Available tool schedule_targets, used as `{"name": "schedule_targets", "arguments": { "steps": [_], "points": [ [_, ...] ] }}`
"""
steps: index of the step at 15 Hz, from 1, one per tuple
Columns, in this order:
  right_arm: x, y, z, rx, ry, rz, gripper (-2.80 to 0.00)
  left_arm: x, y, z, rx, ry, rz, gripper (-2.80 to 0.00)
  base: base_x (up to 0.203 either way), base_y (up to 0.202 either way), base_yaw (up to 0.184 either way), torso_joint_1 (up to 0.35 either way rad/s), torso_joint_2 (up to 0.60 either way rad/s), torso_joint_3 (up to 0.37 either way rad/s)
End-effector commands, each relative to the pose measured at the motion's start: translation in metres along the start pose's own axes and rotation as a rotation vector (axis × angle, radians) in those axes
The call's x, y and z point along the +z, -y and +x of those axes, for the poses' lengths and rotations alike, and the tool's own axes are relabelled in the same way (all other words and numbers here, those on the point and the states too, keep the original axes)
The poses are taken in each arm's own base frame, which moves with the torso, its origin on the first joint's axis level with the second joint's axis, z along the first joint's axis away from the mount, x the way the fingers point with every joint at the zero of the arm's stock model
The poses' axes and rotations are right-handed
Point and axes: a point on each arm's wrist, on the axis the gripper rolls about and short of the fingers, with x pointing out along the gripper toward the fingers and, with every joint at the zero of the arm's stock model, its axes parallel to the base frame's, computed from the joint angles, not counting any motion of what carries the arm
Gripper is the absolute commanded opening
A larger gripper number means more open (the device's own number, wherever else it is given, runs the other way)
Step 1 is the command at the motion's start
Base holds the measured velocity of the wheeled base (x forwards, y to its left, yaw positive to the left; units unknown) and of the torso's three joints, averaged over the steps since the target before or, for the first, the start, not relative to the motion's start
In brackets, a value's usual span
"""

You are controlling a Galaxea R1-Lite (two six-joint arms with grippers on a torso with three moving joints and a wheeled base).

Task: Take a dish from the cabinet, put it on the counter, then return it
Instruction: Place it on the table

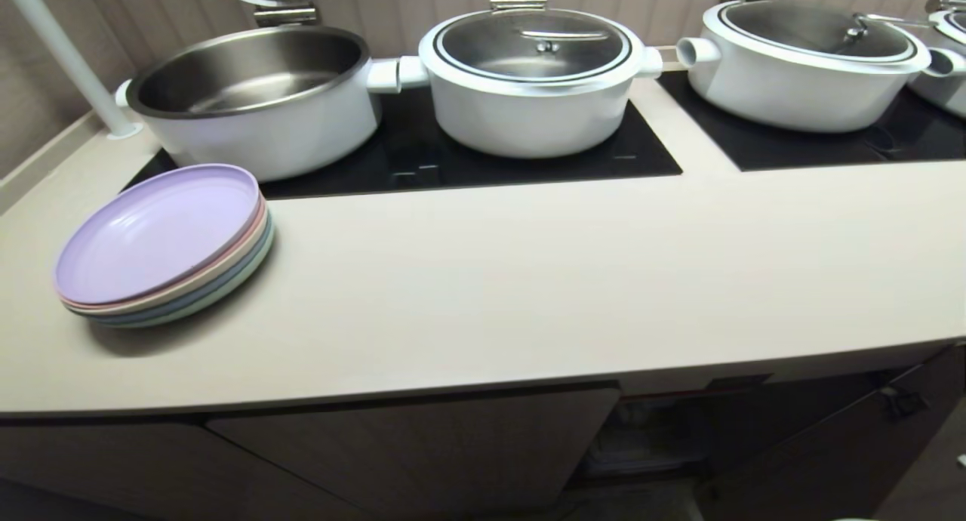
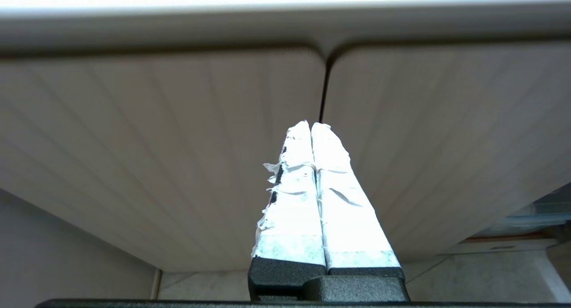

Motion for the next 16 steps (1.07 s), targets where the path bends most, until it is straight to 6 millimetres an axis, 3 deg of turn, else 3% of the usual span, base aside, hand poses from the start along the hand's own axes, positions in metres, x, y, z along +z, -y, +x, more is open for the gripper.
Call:
{"name": "schedule_targets", "arguments": {
  "steps": [1,5,16],
  "points": [
    [-0.0005,-0.0002,-0.0001,0.002,-0.001,0.000,-2.80,0.0000,0.0000,0.0000,0.001,0.000,-0.001,-2.80,0.000,0.000,0.000,0.271,-0.58,-0.315],
    [0.0000,-0.0001,-0.0001,0.002,-0.002,0.000,-2.80,0.0000,0.0000,0.0000,0.001,0.000,-0.001,-2.80,0.000,0.000,0.000,0.261,-0.55,-0.287],
    [0.0001,0.0004,0.0018,0.009,-0.042,0.005,-2.80,0.0000,0.0000,0.0000,0.001,0.000,-0.001,-2.80,0.000,0.000,0.000,0.169,-0.34,-0.177]
  ]
}}
